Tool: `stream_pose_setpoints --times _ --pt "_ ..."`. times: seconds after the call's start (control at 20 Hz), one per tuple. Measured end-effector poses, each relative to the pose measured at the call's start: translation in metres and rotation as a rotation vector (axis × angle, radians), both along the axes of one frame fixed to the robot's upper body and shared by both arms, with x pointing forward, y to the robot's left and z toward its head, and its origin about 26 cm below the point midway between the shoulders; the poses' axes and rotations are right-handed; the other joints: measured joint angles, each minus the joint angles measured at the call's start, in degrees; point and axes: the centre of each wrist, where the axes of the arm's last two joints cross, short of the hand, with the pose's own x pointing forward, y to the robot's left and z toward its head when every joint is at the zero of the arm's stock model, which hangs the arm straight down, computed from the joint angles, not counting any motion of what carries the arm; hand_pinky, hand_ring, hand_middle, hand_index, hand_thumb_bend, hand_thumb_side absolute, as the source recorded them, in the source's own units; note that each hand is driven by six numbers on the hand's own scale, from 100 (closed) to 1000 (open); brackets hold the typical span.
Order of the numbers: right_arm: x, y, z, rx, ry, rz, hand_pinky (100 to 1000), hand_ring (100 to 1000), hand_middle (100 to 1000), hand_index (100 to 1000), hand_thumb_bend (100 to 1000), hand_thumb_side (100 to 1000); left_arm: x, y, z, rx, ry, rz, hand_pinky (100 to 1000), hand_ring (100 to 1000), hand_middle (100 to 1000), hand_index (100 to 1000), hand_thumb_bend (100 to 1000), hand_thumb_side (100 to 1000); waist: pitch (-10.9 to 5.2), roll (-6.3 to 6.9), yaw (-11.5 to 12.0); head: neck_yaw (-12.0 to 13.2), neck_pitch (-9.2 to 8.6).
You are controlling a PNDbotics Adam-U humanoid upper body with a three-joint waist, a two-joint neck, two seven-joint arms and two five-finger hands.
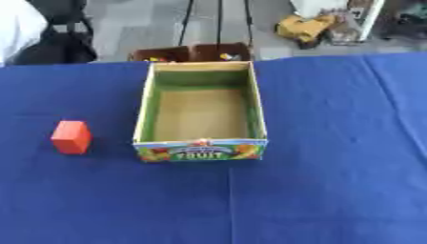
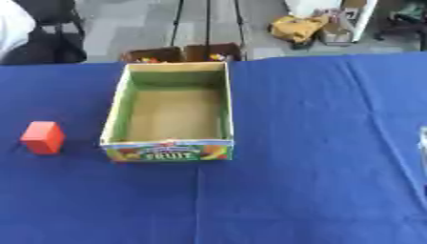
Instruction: Pick up objects on the table and place them in the box.
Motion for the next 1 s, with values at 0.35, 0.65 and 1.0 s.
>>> stream_pose_setpoints --times 0.35,0.65,1.0 --pt "0.000 0.000 0.000 -0.002 0.000 0.004 598 732 546 732 100 1000 0.000 0.000 0.000 0.000 0.000 0.002 601 767 834 1000 100 955 0.00 0.00 -0.02 -0.05 0.01" --pt "0.000 0.000 0.000 -0.001 0.000 0.007 598 732 547 732 100 1000 -0.002 0.012 0.001 0.046 0.034 0.183 611 781 843 1000 100 857 0.00 0.10 -0.01 -0.08 0.02" --pt "0.000 0.000 0.000 -0.002 0.002 0.008 598 732 546 732 100 1000 -0.008 0.027 0.017 0.363 0.075 0.457 627 806 870 1000 100 936 0.00 0.64 -0.93 0.26 0.02"
